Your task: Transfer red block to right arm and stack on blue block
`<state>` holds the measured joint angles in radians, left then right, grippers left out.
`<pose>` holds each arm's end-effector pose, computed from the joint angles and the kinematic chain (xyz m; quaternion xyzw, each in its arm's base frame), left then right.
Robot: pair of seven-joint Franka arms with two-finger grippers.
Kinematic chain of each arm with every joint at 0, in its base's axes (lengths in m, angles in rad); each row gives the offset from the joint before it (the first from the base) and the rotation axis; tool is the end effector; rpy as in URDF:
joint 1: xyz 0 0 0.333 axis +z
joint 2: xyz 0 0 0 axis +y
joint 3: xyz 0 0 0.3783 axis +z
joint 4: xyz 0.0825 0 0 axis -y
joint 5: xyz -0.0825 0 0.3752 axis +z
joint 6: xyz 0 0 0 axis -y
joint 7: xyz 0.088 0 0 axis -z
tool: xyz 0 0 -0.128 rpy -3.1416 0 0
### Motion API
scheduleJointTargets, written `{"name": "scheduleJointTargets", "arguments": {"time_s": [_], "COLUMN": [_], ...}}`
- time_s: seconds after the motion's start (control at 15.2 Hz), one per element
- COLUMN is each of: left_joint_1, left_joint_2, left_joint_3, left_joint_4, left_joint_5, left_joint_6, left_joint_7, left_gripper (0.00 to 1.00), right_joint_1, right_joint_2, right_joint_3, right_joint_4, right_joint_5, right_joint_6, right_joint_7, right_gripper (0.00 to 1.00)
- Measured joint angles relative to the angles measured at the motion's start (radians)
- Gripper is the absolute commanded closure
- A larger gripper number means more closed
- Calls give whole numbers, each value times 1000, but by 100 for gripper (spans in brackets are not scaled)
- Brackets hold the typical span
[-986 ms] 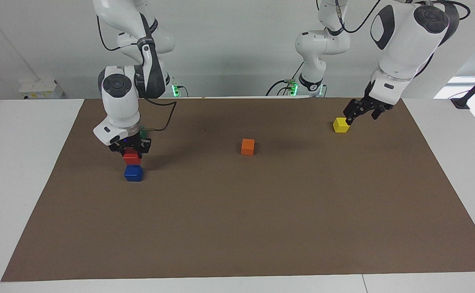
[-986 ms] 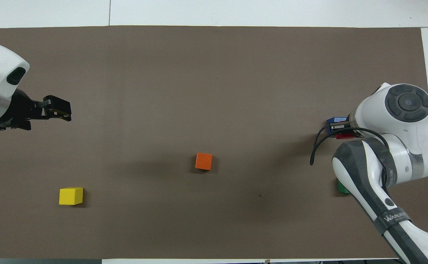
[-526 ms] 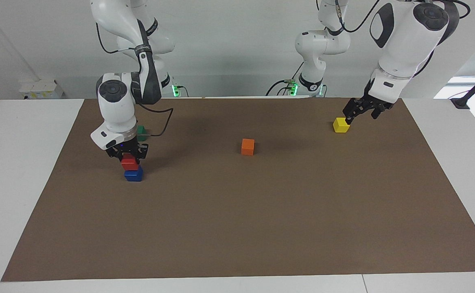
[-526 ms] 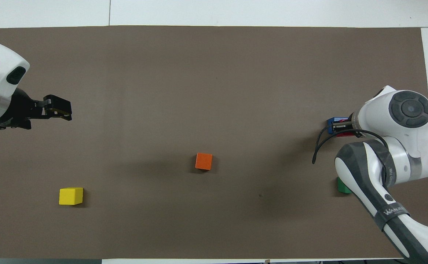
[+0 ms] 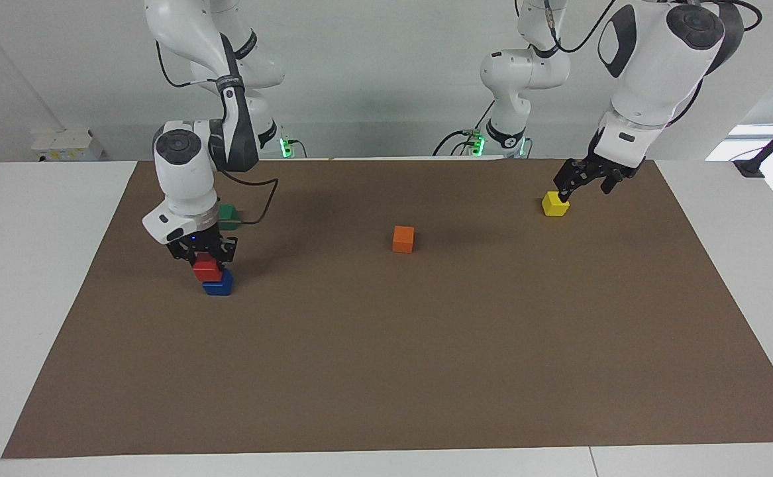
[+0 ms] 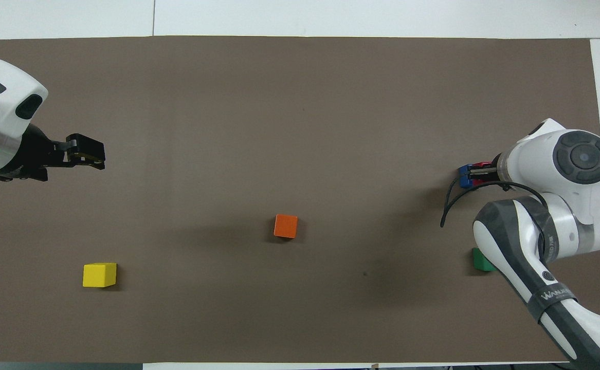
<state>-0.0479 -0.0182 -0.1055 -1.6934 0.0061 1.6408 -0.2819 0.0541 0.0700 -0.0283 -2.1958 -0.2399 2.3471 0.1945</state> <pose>0.5346 -0.0825 0.6247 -0.9978 -0.0640 0.0160 0.0076 0.5484 0.0073 0.4079 0.9951 -0.0035 0.0499 0.0847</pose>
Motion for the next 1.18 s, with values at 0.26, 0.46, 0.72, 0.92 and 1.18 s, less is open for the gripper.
{"name": "scheduleJointTargets", "arguments": {"time_s": [0.26, 0.46, 0.72, 0.92, 1.18], "left_joint_1": [0, 1, 7, 19, 31], "left_joint_2": [-5, -6, -6, -6, -6], "left_joint_3": [1, 3, -5, -17, -25], "left_joint_4": [0, 0, 1, 4, 16], "left_joint_5": [0, 0, 0, 0, 0], "left_joint_6": [0, 0, 0, 0, -2], "left_joint_7": [0, 0, 0, 0, 0], "left_gripper": [0, 0, 0, 0, 0], "right_joint_1": [-10, -10, -10, -10, -10], "right_joint_2": [3, 3, 3, 3, -7], "right_joint_3": [0, 0, 0, 0, 0], "right_joint_4": [-11, -12, -12, -3, 122], "right_joint_5": [13, 42, 46, 46, 46], "right_joint_6": [26, 26, 27, 27, -149], "right_joint_7": [2, 2, 2, 2, -56], "right_gripper": [46, 0, 0, 0, 0]}}
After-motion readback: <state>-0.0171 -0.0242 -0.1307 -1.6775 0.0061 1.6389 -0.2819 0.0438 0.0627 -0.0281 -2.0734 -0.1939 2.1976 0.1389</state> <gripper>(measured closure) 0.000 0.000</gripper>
